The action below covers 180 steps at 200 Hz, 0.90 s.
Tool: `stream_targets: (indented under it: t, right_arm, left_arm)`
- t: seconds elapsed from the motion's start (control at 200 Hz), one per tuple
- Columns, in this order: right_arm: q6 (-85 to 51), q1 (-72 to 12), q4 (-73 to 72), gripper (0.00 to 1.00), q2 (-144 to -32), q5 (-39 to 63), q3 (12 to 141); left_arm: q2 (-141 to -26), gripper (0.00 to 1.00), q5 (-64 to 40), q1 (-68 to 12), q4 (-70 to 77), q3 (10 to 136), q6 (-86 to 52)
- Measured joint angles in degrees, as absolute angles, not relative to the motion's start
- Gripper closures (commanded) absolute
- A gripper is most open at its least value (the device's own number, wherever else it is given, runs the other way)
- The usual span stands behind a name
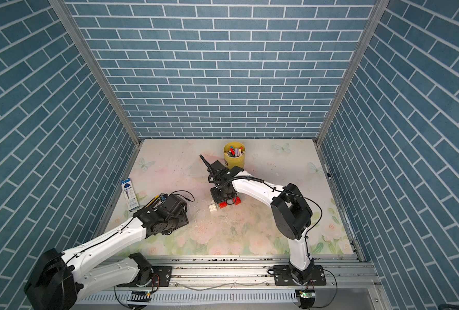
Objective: Assemble the letter y with lego
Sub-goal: Assemble the lego brick with the lego brick.
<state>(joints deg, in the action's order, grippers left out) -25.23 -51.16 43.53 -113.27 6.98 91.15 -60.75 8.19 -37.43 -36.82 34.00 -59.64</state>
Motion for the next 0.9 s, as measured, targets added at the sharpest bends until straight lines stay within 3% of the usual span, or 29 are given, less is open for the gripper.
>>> stream_targets:
  t: [0.3,0.9]
  right_arm:
    - [-27.3,-53.4,48.0,0.69,-119.7,6.6,97.1]
    - [-32.8,-54.8,49.7,0.70,-122.5,4.4,98.5]
  left_arm:
    - [-60.1,0.35,6.0,-37.3,-36.1,31.6,-59.8]
    - [-60.8,0.35,4.6,-37.3,-33.6,29.8,-59.6]
